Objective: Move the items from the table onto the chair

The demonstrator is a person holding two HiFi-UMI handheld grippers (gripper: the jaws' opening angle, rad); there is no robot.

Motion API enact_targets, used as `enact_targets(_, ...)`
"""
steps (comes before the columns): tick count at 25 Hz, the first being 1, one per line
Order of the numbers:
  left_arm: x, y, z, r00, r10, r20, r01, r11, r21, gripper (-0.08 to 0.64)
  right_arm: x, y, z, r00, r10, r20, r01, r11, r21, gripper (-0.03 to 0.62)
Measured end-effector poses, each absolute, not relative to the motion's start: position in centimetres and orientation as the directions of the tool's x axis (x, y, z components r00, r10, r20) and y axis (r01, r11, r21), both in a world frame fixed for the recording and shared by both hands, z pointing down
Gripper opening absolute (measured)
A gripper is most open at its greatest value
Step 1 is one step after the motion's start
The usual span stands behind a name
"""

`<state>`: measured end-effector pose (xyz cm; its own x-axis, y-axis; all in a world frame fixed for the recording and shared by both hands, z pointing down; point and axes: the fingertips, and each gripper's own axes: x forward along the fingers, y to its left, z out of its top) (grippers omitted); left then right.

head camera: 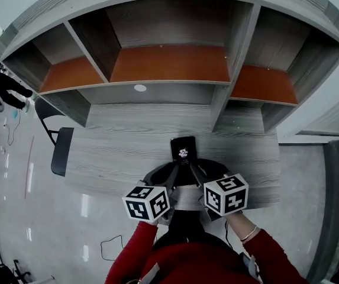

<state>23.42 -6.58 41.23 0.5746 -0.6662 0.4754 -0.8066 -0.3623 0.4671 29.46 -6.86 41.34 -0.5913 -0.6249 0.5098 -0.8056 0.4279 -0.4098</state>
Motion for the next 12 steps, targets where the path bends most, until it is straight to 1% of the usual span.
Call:
enact_targets(7,19.4,-5.2,38.0,0.477,-0.77,0.423,-0.858,-0.302,0.416,0.08,25.4,-6.2,38.2,-0.677,-0.588,0.442,-0.736,0.56,-0.381,0.096)
enact_targets(12,14.6,-3.2,35.9,0.364,-0.854,0.372,-0.895,-0.21,0.393,0.08,20.5,-5.0,36.2,-0.754,-0.524,0.397,-0.651,0.675,-0.347,0.095)
